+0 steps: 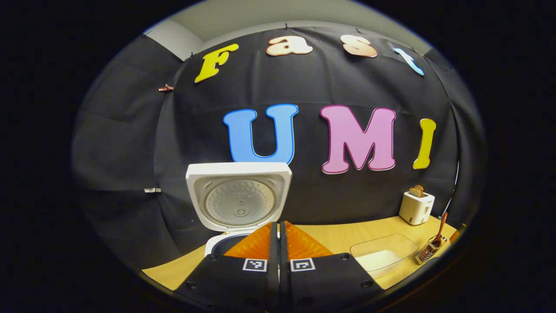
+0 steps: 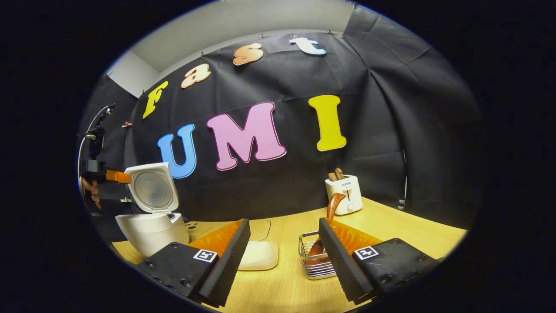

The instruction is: Close the left gripper, press the button to open the rice cooker; take a wooden spoon from the chopstick holder with the right hand, scoop a spoonful of rice and pour it into the rice cooker, then put the wooden spoon back into the chopstick holder.

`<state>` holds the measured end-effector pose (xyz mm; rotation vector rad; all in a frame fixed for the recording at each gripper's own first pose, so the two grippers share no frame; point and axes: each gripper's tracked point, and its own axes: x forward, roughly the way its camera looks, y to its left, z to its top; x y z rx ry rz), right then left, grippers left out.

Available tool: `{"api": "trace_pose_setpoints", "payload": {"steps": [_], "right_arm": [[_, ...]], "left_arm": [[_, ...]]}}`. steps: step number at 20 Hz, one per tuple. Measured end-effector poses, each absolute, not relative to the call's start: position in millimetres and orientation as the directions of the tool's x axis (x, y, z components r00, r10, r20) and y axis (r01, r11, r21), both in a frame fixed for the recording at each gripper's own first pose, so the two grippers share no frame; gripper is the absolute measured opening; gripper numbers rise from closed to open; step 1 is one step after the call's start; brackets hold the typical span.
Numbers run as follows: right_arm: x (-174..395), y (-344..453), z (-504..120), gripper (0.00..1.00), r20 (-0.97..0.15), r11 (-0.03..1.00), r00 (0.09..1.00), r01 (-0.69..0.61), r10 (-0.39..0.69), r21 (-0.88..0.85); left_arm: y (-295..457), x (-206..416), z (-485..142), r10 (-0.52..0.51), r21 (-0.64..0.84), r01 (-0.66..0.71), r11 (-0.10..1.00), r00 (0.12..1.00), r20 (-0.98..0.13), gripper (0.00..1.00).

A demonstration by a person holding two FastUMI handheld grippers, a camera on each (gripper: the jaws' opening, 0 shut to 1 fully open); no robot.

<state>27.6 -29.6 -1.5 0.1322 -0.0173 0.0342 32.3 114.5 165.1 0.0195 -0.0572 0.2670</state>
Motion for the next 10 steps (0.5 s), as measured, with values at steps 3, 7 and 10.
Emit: {"api": "trace_pose_setpoints", "payload": {"steps": [3, 7, 10], "right_arm": [[21.5, -41.0, 2.3, 0.98, 0.014, 0.995, 1.000, -0.007, 0.005, 0.095], [19.6, -52.3, 7.9, 0.98, 0.011, 0.996, 1.000, 0.021, -0.022, 0.086], [22.6, -61.0, 10.5, 0.98, 0.007, 0.996, 0.999, 0.047, -0.047, 0.072]], "left_arm": [[104.9, 14.2, 165.4, 0.246, -0.013, -0.246, 0.969, 0.964, 0.105, 0.05], [91.4, 3.1, 152.4, 0.211, -0.026, -0.209, 0.978, 0.969, 0.127, 0.27], [73.7, 4.3, 132.3, 0.158, -0.006, -0.158, 0.987, 0.982, 0.105, 0.45]]}}
